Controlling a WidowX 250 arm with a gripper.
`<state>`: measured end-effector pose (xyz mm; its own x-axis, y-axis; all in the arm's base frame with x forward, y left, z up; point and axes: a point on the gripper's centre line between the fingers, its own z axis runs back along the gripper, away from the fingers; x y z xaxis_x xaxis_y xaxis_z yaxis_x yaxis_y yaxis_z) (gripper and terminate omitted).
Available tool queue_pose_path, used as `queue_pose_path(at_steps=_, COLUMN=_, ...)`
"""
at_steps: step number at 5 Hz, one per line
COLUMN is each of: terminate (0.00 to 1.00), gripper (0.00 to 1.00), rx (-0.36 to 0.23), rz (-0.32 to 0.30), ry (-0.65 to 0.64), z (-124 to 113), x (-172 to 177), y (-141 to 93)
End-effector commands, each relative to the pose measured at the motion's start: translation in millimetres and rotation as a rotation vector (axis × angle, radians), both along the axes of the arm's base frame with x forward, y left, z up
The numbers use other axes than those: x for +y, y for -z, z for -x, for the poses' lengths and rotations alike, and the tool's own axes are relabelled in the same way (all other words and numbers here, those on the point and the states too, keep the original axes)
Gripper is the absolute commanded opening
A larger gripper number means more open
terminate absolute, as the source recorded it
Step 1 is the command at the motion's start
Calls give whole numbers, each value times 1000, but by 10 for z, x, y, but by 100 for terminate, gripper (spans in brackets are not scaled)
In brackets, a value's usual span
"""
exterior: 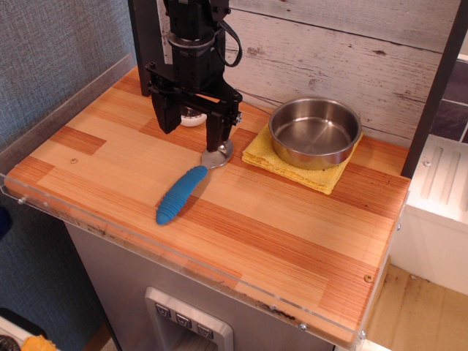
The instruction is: Move the mushroom to the bottom left corner of the table
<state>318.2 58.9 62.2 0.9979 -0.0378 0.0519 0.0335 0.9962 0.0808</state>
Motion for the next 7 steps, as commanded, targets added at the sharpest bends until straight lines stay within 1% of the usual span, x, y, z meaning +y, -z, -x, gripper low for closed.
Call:
queue_pose_path(at_steps=1, terminate=0, gripper=100, rx=0, rz=0, ry=0, z=0, x=0, y=0)
queue_pose_path(at_steps=2, terminate=0, gripper=100, rx=-33, rz=43, ry=-60, z=-199, x=192, y=-112)
queue_pose_path(at_steps=4, terminate=0, gripper=100, rx=-40, rz=29, ry=-194, z=-672, x=472, y=-98)
queue_pose_path(at_steps=5, terminate=0, gripper=100, rx=-25, rz=21, ry=-207, z=-769, x=515, y=-21)
queue_pose_path(at_steps=6, terminate=0, gripper=100, rx=-11, rz=13, ry=-207, z=-809, x=538, y=37)
queue_pose_path(at_steps=7, terminate=0, gripper=0, rx=-4, rz=8, ry=-206, z=-808, x=560, y=73)
